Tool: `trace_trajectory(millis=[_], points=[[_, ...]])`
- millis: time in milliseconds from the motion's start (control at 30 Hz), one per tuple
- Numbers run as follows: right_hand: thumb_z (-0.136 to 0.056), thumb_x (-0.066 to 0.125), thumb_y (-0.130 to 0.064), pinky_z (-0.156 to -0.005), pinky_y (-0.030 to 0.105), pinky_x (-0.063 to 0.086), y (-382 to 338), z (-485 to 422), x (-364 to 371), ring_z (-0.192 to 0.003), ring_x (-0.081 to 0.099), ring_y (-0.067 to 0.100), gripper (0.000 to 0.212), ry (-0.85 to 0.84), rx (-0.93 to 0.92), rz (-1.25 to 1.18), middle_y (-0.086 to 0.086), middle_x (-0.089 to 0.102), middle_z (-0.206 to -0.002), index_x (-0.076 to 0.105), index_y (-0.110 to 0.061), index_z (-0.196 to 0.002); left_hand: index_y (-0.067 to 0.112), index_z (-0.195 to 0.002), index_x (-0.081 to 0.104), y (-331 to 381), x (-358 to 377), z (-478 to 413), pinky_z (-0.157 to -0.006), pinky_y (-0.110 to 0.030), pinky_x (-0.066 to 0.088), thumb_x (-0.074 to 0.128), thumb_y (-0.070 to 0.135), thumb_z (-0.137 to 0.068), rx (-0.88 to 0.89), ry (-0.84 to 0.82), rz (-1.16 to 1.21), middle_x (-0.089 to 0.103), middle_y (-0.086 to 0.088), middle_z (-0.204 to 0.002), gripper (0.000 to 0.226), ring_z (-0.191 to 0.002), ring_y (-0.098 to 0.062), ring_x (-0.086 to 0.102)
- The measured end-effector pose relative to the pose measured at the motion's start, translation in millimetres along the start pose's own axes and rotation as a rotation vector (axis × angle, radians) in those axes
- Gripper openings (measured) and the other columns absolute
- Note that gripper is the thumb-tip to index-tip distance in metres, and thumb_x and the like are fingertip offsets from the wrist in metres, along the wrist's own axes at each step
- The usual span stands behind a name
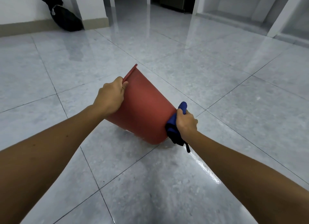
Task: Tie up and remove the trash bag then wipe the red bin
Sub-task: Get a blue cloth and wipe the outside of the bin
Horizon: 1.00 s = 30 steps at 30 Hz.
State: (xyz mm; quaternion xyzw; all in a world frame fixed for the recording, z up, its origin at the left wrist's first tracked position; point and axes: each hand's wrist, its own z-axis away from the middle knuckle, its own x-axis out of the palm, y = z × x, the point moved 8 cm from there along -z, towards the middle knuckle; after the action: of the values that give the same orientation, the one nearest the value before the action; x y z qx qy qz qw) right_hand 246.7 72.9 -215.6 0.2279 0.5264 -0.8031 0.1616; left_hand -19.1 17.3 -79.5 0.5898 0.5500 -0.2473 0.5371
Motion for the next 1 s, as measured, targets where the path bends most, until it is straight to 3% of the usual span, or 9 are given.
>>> trace_trajectory(millis=[67, 133, 233, 400, 500, 600, 700, 833, 1000], points=[[-0.092, 0.037, -0.042, -0.089, 0.040, 0.041, 1, 8, 1, -0.106, 0.049, 0.038, 0.044, 0.030, -0.050, 0.050, 0.016, 0.042, -0.130, 0.053, -0.027, -0.130, 0.012, -0.083, 0.035, 4, 0, -2, -0.060, -0.035, 0.031, 0.025, 0.040, -0.100, 0.002, -0.017, 0.013, 0.047, -0.008, -0.069, 0.034, -0.060, -0.027, 0.044], [-0.092, 0.039, -0.046, -0.080, 0.038, 0.040, -16, 19, 0, -0.109, 0.048, 0.038, 0.053, 0.066, -0.277, 0.233, 0.012, 0.038, -0.128, 0.040, -0.035, -0.144, 0.013, -0.082, 0.036, 14, -2, -9, -0.061, -0.035, 0.030, 0.027, 0.039, -0.100, 0.024, -0.035, 0.024, 0.048, -0.008, -0.073, 0.033, -0.062, -0.026, 0.044], [-0.091, 0.040, -0.050, -0.082, 0.040, 0.048, -34, 24, -1, -0.100, 0.052, 0.033, 0.056, 0.040, -0.475, 0.303, 0.009, 0.040, -0.120, 0.037, -0.039, -0.146, 0.011, -0.092, 0.044, 40, -2, -26, -0.065, -0.034, 0.033, 0.034, 0.038, -0.099, 0.063, -0.028, 0.036, 0.054, -0.009, -0.082, 0.030, -0.070, -0.026, 0.048], [-0.090, 0.038, -0.042, -0.092, 0.040, 0.046, -8, -11, -21, -0.106, 0.056, 0.039, 0.040, 0.007, -0.162, 0.163, 0.021, 0.054, -0.122, 0.063, -0.022, -0.115, 0.019, -0.129, 0.037, 63, -12, -16, -0.077, -0.022, 0.044, 0.057, 0.039, -0.088, 0.140, 0.147, 0.516, 0.063, 0.001, -0.104, 0.050, -0.093, -0.011, 0.060], [-0.093, 0.037, -0.039, -0.096, 0.040, 0.042, 9, -24, -29, -0.118, 0.050, 0.038, 0.040, -0.023, -0.026, 0.133, 0.022, 0.057, -0.123, 0.065, -0.017, -0.111, 0.013, -0.131, 0.037, 22, -5, 8, -0.090, -0.031, 0.044, 0.052, 0.035, -0.092, 0.146, 0.128, 0.312, 0.055, -0.009, -0.127, 0.047, -0.114, -0.021, 0.054], [-0.093, 0.035, -0.039, -0.098, 0.043, 0.044, 8, -25, -26, -0.119, 0.050, 0.037, 0.039, -0.048, -0.011, 0.114, 0.021, 0.060, -0.118, 0.063, -0.014, -0.104, 0.004, -0.120, 0.050, -10, 8, 15, -0.085, -0.035, 0.040, 0.040, 0.012, -0.097, 0.207, -0.042, 0.059, 0.056, -0.016, -0.117, 0.027, -0.106, -0.033, 0.053], [-0.092, 0.035, -0.041, -0.092, 0.040, 0.044, -6, -19, -22, -0.110, 0.053, 0.036, 0.045, -0.017, -0.029, 0.056, 0.020, 0.057, -0.120, 0.063, -0.011, -0.109, 0.005, -0.112, 0.056, -11, 9, 13, -0.079, -0.031, 0.040, 0.035, 0.000, -0.096, 0.194, -0.122, 0.085, 0.059, -0.013, -0.104, 0.027, -0.096, -0.028, 0.053], [-0.091, 0.039, -0.041, -0.086, 0.039, 0.046, -51, -13, -24, -0.098, 0.059, 0.036, 0.038, 0.037, -0.248, 0.028, 0.019, 0.053, -0.123, 0.062, -0.018, -0.110, 0.012, -0.097, 0.058, 21, 5, 10, -0.061, -0.002, 0.033, 0.037, 0.005, -0.097, 0.203, -0.084, 0.257, 0.054, -0.002, -0.088, 0.023, -0.076, -0.016, 0.048], [-0.090, 0.045, -0.041, -0.082, 0.033, 0.048, -102, -2, -33, -0.084, 0.059, 0.022, 0.036, -0.004, -0.551, -0.122, 0.008, 0.049, -0.111, 0.061, -0.029, -0.121, 0.006, -0.103, 0.063, 48, 2, 5, -0.061, 0.002, 0.031, 0.039, 0.000, -0.095, 0.218, 0.008, 0.336, 0.056, -0.003, -0.088, 0.026, -0.080, -0.017, 0.050]])
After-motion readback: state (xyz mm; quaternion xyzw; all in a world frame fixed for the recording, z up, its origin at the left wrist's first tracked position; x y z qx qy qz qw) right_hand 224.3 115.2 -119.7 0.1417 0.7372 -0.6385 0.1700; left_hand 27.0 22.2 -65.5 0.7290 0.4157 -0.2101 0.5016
